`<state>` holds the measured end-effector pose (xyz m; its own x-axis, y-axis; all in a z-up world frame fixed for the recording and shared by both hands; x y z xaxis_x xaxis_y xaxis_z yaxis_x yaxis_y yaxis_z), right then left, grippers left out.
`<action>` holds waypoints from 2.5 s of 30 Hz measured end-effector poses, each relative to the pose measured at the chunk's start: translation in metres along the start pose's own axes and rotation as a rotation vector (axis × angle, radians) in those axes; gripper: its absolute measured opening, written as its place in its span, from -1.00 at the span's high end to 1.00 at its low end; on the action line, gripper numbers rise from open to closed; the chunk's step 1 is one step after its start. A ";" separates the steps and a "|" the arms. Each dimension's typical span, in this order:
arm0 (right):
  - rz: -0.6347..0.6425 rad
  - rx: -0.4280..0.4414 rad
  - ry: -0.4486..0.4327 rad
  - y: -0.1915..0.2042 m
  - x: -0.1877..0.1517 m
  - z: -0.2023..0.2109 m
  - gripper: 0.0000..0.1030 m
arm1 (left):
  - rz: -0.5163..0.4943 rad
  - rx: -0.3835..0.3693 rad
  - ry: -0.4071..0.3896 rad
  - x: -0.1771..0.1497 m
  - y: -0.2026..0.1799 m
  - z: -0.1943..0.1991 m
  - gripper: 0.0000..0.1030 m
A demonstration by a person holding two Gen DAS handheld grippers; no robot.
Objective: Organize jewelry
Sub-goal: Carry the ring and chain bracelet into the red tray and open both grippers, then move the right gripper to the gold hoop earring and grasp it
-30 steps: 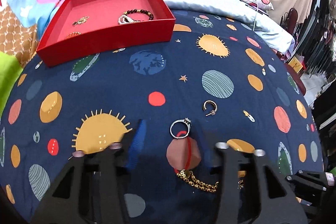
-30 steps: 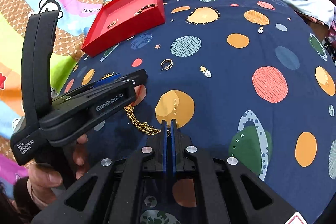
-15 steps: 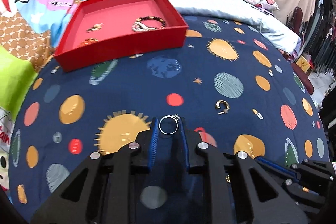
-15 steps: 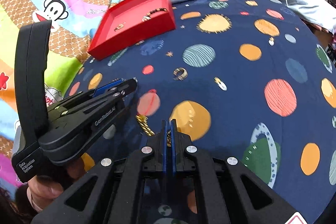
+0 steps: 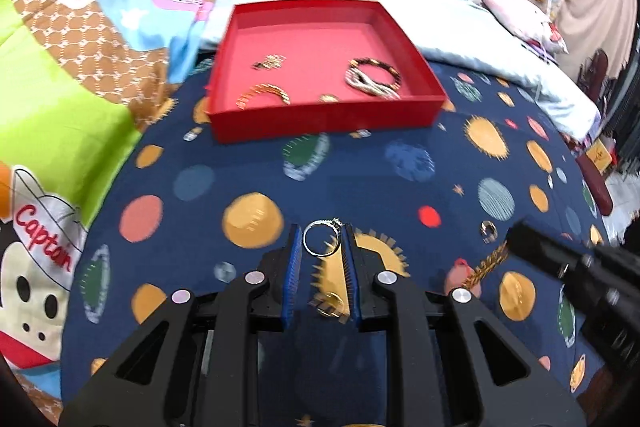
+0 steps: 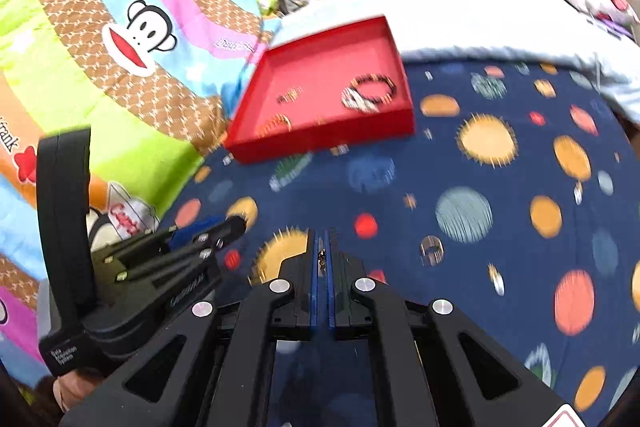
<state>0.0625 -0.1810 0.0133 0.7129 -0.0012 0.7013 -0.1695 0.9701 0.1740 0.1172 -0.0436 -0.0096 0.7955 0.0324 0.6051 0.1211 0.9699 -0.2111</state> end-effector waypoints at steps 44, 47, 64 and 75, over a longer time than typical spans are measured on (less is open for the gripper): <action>0.115 -0.067 -0.126 -0.063 0.232 -0.149 0.42 | 0.087 0.045 -0.172 0.230 0.033 -0.093 -0.06; 0.108 -0.043 -0.146 -0.057 0.222 -0.126 0.42 | 0.076 0.059 -0.180 0.221 0.034 -0.077 -0.19; -0.039 0.065 -0.048 -0.035 0.043 -0.017 0.35 | 0.083 0.029 -0.052 0.073 0.042 -0.001 -0.49; -0.077 -0.092 0.093 -0.071 -0.049 -0.029 0.34 | 0.045 0.007 0.070 -0.021 0.015 -0.013 -0.49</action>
<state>0.0595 -0.2429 -0.0535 0.7822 -0.0578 0.6203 -0.0522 0.9861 0.1578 0.1100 -0.0326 -0.0359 0.8394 0.0591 0.5403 0.0807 0.9695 -0.2315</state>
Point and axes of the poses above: each gripper's, at about its wrist camera, not at the fingertips, and z roughly against the way its jaws point, y to its left, x to its top, the point moved 7 cm from there along -z, roughly the way its jaws point, and after that the axes turned 13 degrees about z, right-handed, at the moved point
